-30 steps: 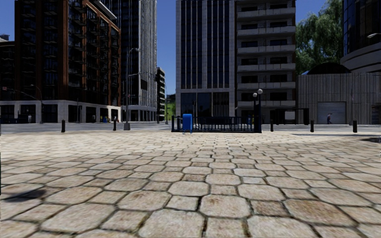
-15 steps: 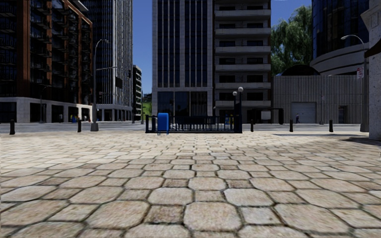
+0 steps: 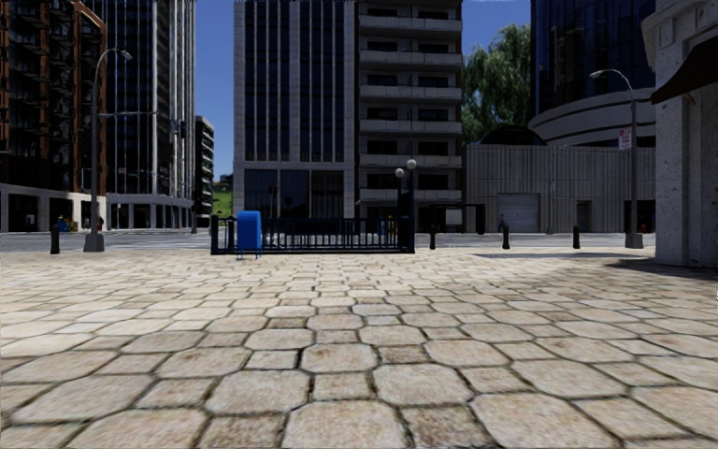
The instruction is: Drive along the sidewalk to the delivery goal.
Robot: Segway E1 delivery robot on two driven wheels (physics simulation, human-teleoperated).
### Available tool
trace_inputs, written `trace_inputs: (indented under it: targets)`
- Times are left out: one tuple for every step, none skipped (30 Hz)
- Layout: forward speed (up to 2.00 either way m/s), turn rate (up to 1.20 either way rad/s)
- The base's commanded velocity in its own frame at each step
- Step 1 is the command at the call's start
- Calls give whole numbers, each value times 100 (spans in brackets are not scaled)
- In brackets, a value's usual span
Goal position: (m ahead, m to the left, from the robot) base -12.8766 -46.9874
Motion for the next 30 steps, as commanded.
trace_inputs:
  targets:
    - [198, -40]
    - [198, -40]
    - [198, -40]
    - [198, -40]
    - [198, -40]
    - [198, -40]
    - [198, -40]
    - [198, -40]
    - [198, -40]
    - [198, -40]
    - [198, -40]
    - [198, -40]
    - [198, -40]
    - [198, -40]
    - [198, -40]
    - [198, -40]
    - [198, -40]
    - [198, -40]
    - [198, -40]
    - [198, -40]
    - [198, -40]
    - [198, -40]
    - [198, -40]
    - [198, -40]
    - [198, -40]
    - [198, -40]
    - [198, -40]
    - [198, -40]
    - [198, -40]
    - [198, -40]
